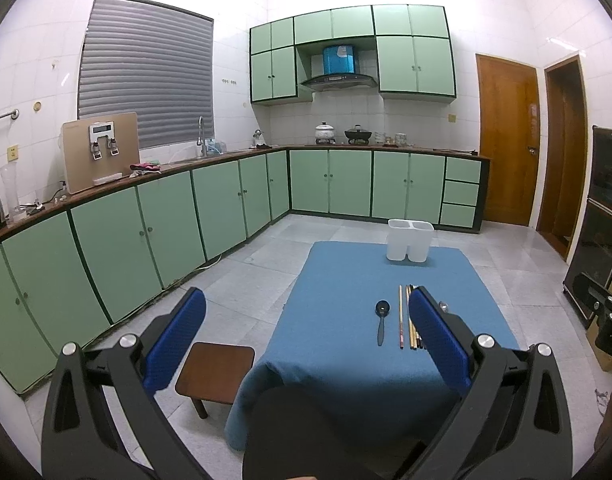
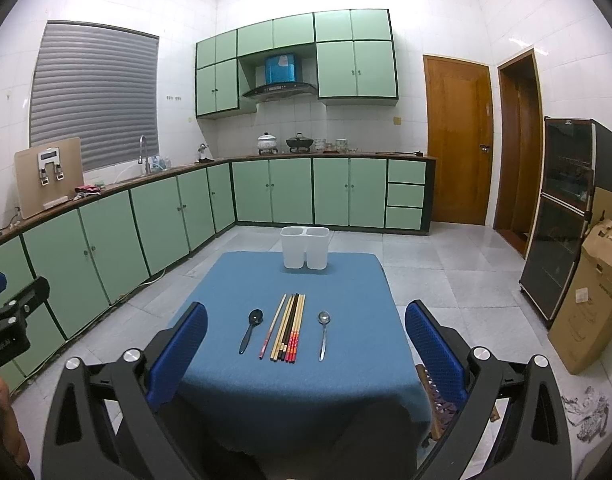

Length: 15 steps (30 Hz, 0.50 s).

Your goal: Organize utensils

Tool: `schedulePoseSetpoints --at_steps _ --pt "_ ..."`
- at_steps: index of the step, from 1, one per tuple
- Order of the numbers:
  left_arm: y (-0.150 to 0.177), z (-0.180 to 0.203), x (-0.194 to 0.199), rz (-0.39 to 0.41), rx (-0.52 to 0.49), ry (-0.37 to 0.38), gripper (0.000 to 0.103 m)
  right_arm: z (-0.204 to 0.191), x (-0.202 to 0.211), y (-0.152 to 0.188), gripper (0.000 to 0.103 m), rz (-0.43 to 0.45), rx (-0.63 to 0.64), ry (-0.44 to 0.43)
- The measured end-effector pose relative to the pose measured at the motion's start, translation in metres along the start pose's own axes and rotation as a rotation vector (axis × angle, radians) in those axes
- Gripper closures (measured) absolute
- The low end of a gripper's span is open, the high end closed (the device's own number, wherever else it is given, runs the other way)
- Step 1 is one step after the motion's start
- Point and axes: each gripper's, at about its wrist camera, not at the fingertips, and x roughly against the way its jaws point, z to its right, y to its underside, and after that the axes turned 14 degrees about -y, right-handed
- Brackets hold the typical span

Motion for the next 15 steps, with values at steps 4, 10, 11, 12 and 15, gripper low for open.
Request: schedulePoseSetpoints --at_steps 4,10,11,12,15 --pt "0.0005 -0.0003 0.0011 -0.001 0.001 0.002 0.005 0.0006 0.0 -0.0007 0.006 0.0 0.001 0.003" --pt "-0.0015 -0.0007 0.0013 -0.003 0.001 0.002 0.005 -0.0003 -0.0004 -0.0008 0.006 0.0 0.002 0.004" --pt "-0.0015 -0.0005 0.0014 -0.003 0.001 0.001 0.005 0.0004 -0.0005 -0.001 0.006 0.0 0.001 0.003" --pt "-0.0007 -0.0025 -0.0005 -0.004 0.001 0.003 0.005 -0.0004 -0.0004 -0.001 0.006 -0.001 0.002 0.003" --pt "-0.0007 -0.0026 -0.0005 -0.004 0.002 0.003 0.005 0.0003 -0.0007 -0.0007 0.006 -0.001 0.001 0.003"
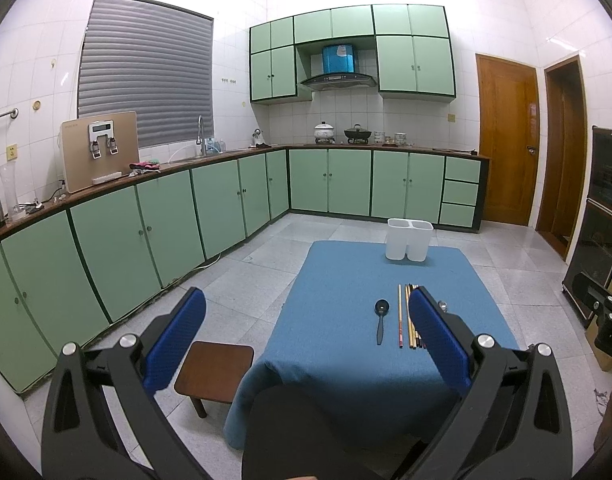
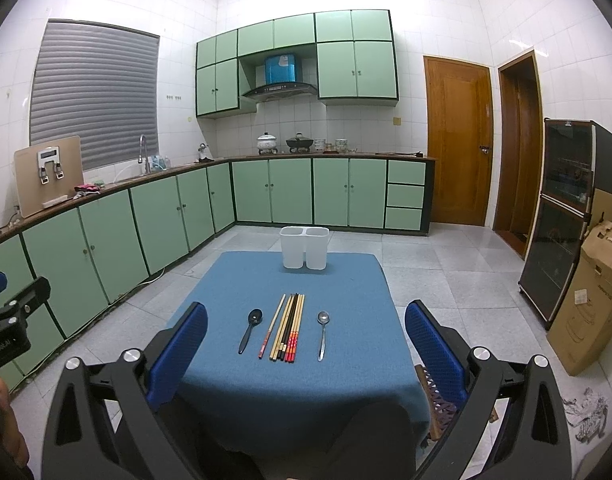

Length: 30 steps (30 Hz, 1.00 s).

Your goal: Organize utensils

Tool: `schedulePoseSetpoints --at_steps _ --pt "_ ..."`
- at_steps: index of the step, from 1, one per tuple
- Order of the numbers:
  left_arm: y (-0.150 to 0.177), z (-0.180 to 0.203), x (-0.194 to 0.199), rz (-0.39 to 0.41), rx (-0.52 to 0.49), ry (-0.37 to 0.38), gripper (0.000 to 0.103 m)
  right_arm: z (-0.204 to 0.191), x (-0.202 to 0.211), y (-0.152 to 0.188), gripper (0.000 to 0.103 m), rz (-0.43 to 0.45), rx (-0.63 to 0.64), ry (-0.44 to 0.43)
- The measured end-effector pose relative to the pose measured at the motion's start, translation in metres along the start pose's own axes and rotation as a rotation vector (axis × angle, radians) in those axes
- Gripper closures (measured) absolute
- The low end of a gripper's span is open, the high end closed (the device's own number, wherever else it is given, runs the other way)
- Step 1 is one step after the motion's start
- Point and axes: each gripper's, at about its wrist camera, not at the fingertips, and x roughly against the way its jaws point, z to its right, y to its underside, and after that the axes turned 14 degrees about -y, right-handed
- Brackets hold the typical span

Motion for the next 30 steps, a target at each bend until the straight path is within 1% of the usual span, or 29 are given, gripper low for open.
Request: schedulePoseSetpoints --at_steps 30 --pt "0.0028 -0.0005 -0.0012 -0.007 -0.002 0.009 0.005 -0.002 -0.0023 0.0029 0.006 -0.007 0.002 0.005"
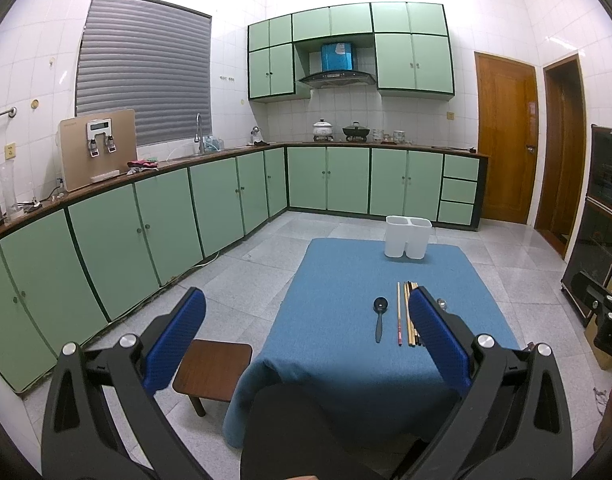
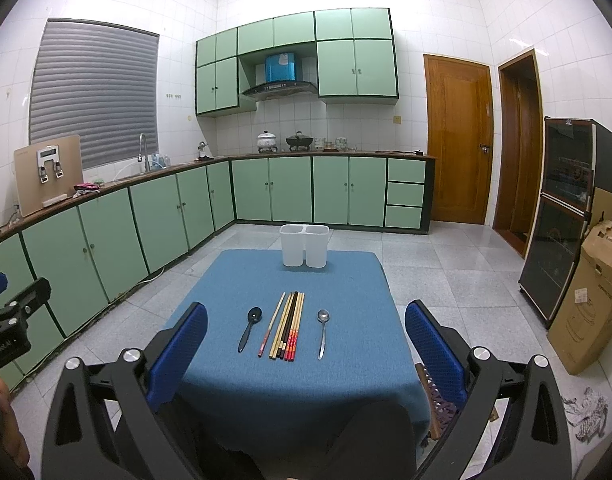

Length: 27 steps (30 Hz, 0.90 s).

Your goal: Organize utensils

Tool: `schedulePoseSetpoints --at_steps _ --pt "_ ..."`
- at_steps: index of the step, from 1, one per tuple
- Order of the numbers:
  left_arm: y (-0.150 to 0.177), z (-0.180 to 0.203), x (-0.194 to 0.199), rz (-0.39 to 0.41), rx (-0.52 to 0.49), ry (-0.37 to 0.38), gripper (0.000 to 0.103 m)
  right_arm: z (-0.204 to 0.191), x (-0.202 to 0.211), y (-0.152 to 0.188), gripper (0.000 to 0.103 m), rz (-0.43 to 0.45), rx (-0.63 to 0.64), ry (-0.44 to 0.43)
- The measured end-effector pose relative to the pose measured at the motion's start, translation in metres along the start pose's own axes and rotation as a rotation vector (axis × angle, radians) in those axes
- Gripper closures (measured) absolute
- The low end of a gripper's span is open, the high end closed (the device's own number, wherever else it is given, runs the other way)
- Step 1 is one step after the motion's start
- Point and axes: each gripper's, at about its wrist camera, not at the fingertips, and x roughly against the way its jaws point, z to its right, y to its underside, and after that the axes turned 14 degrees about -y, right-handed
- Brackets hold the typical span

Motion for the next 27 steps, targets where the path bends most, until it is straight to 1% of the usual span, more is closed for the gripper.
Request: schedulePoseSetpoints --at_steps 10,17,19,21,23,24,27 --pt "0.0 0.005 -0.015 -0.032 -0.016 0.02 0.005 0.004 -0.011 0.0 0.006 -0.027 -0.003 0.01" --pt "0.001 0.018 -0.033 -0.055 -0.031 0.07 0.005 0.011 -0.028 0.002 0.006 -0.058 -0.004 0.028" --pt "0.005 0.026 -0.048 -0.078 -0.041 0.091 0.005 0.015 -0.039 0.005 0.006 -0.07 0.001 0.042" --pt "0.01 0.035 -0.069 -0.121 -0.043 0.13 0.005 0.02 -0.052 0.01 0.006 -0.081 0.004 0.048" --pt "0.02 0.047 -0.101 -0.19 -0.054 0.164 0.005 0.028 -0.069 0.017 0.006 -0.091 -0.002 0.033" --pt "0.027 0.055 -0.118 -0.221 -0.067 0.177 0.005 0.035 -0.083 0.022 0.006 -0.106 -0.011 0.023" --pt "0.051 0.075 -0.167 -0.311 -0.093 0.195 0.005 0.051 -0.126 0.037 0.006 -0.197 -0.046 0.018"
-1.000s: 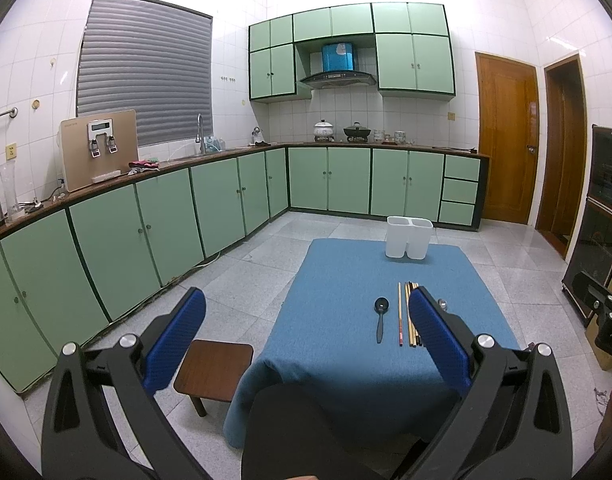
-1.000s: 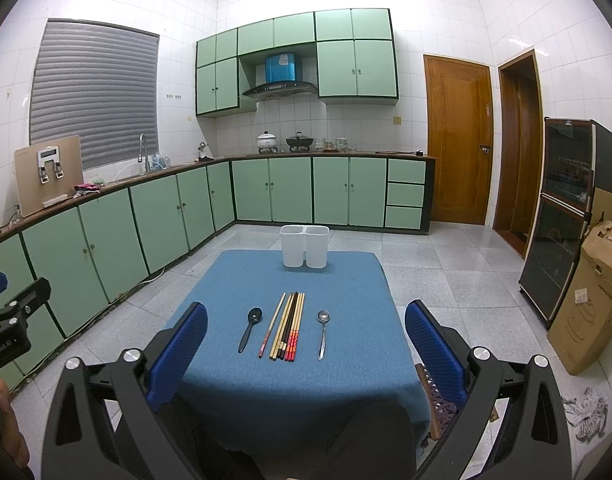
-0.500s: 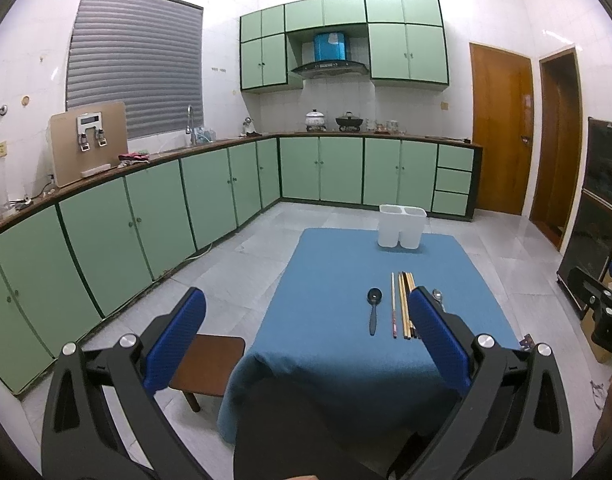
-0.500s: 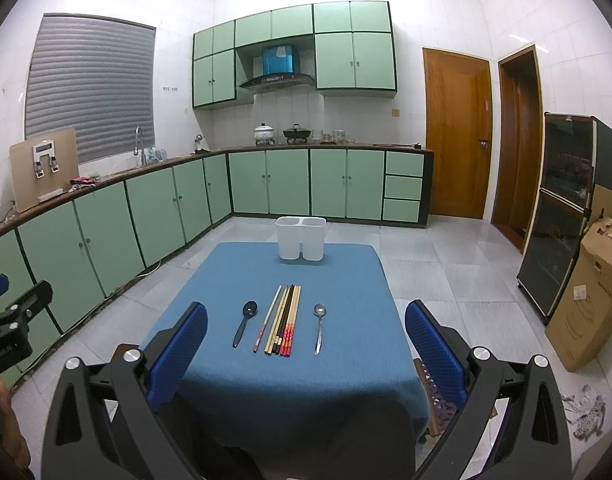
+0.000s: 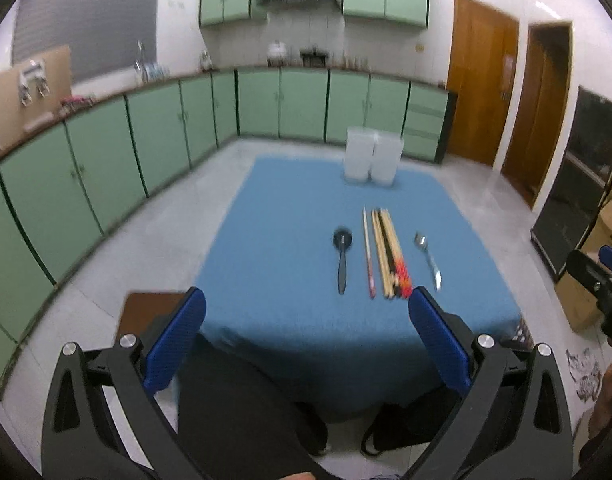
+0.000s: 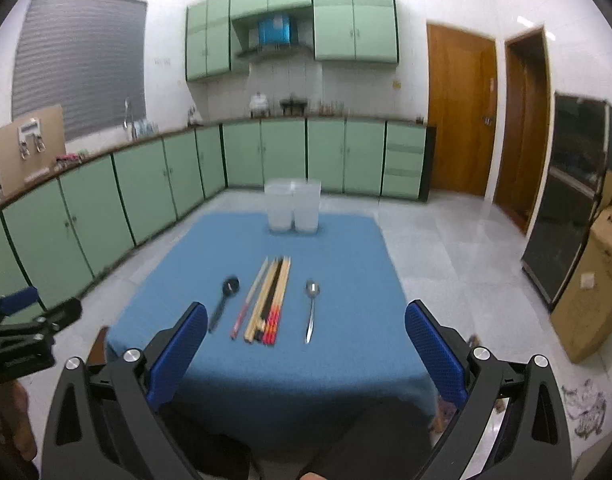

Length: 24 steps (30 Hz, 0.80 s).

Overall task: Organize utensils
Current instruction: 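Move both tools forward toward the spoons and chopsticks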

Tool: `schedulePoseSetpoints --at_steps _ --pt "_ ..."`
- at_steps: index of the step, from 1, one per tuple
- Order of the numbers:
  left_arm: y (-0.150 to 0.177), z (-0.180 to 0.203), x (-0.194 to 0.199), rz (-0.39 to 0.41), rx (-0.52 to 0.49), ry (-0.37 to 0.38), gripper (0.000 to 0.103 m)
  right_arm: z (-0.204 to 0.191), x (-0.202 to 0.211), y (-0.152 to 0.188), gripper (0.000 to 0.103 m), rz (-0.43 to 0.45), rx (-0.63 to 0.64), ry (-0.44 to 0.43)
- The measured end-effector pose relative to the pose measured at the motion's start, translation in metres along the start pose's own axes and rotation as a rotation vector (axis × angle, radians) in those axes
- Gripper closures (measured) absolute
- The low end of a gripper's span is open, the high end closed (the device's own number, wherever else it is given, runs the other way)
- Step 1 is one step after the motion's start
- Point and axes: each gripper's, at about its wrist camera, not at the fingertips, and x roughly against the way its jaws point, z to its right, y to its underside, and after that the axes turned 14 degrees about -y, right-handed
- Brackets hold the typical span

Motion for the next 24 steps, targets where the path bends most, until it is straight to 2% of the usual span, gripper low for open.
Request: schedulePoseSetpoints --at_steps 3,5,7,9,12,17,21,24 --pt "0.005 0.013 -0.048 -0.05 -0.011 0.017 0.005 0.008 -0.05 0.007 0.008 -0.072 0.001 0.005" --pt "0.008 0.03 -0.088 -0.076 -0.045 0.022 0.005 0.016 -0.085 0.015 0.014 -0.128 -0.001 0.008" --pt "0.013 0.044 -0.12 -0.086 -0.079 0.016 0.005 0.028 -0.117 0.025 0.031 -0.18 -0.027 0.002" --pt "0.018 0.057 -0.156 -0.119 -0.107 0.008 0.005 0.042 -0.148 0.036 0.041 -0.237 -0.062 -0.006" --pt "0.026 0.066 -0.191 -0.171 -0.104 0.017 0.005 0.061 -0.179 0.052 0.049 -0.271 -0.118 -0.01" --pt "0.029 0.071 -0.225 -0.214 -0.1 0.021 0.005 0.068 -0.205 0.064 0.055 -0.291 -0.137 -0.029" --pt "0.027 0.077 -0.232 -0.177 -0.128 -0.011 0.004 0.064 -0.221 0.068 0.055 -0.301 -0.111 -0.04" --pt "0.027 0.078 -0.23 -0.156 -0.112 -0.019 0.004 0.065 -0.225 0.071 0.054 -0.263 -0.079 -0.032"
